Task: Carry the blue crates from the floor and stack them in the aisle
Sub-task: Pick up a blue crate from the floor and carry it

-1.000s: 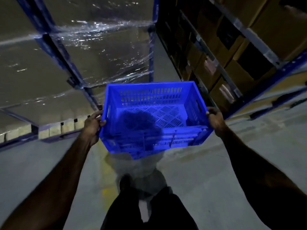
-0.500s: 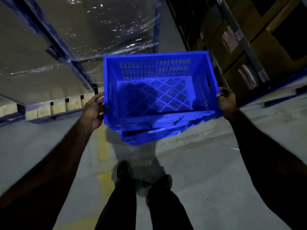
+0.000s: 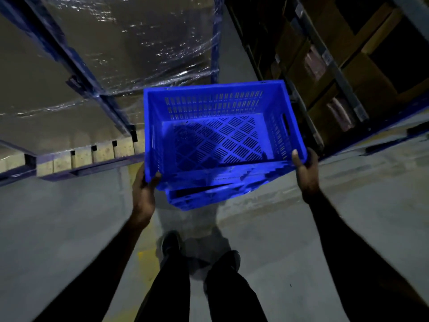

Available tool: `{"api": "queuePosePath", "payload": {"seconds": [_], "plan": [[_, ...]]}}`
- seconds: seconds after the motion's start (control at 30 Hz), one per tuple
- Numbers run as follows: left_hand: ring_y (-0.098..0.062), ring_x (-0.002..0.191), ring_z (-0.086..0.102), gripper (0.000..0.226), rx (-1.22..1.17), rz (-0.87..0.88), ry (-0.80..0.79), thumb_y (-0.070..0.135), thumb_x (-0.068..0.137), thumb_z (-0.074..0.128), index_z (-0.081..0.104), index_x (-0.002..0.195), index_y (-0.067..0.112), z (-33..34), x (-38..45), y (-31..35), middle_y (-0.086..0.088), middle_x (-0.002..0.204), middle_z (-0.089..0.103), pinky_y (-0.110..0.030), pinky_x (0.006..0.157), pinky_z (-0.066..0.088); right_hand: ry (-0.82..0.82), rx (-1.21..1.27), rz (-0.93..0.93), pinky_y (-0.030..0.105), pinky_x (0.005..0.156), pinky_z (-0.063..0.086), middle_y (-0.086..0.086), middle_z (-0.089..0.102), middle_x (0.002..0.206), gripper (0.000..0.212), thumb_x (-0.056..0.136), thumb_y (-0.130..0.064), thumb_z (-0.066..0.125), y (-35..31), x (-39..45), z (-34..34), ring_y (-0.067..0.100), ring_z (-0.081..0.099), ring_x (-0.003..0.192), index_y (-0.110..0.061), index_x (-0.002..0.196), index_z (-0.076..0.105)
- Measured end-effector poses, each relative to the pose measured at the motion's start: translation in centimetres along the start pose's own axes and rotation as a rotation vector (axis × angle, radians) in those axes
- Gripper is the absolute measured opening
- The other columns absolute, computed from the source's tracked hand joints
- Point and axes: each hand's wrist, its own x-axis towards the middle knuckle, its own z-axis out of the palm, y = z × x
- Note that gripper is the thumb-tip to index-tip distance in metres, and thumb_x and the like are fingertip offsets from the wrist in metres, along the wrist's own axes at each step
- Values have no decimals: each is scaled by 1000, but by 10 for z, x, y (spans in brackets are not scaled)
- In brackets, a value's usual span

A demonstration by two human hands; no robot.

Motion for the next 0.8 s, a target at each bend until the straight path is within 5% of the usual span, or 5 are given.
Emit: {"api": "queuePosePath", "payload": {"seconds": [0.23,0.37,0.53,0.7,0.8], "plan": [[-22,93,62,62,218,-138,55,78,77,67,64,93,18,-20,-4,-34,-6,95,68,-53,91,52,-46,-6,33,19,65,53,9,70,116,68,77,-59,76,20,-10,-12,12,64,85,-14,126,61],[-28,106,65,24,187,-161,52,64,82,66,75,85,42,-18,-10,-20,-1,100,72,-59,99,50,-59,-50,45,20,63,41,0,70,109,68,74,-67,73,25,-7,-14,11,58,86,-20,123,64],[-29,102,63,24,152,-162,31,60,91,64,67,85,37,-15,-17,-7,-1,100,68,-53,90,51,-76,65,48,24,76,46,1,69,113,21,97,-30,65,18,-15,-3,4,64,91,-19,115,64],[-23,94,63,35,154,-134,4,68,85,66,71,81,34,-20,-17,-10,3,95,69,-44,83,49,-80,29,-1,9,56,46,-19,68,75,32,95,-36,66,26,-6,-5,-9,59,63,-11,116,62],[-19,92,62,27,128,-133,-5,57,91,67,69,80,32,-19,-19,-13,7,92,68,-45,88,50,-37,17,24,7,58,49,1,69,106,38,94,-38,67,25,-7,-4,2,62,80,-13,122,63]]}}
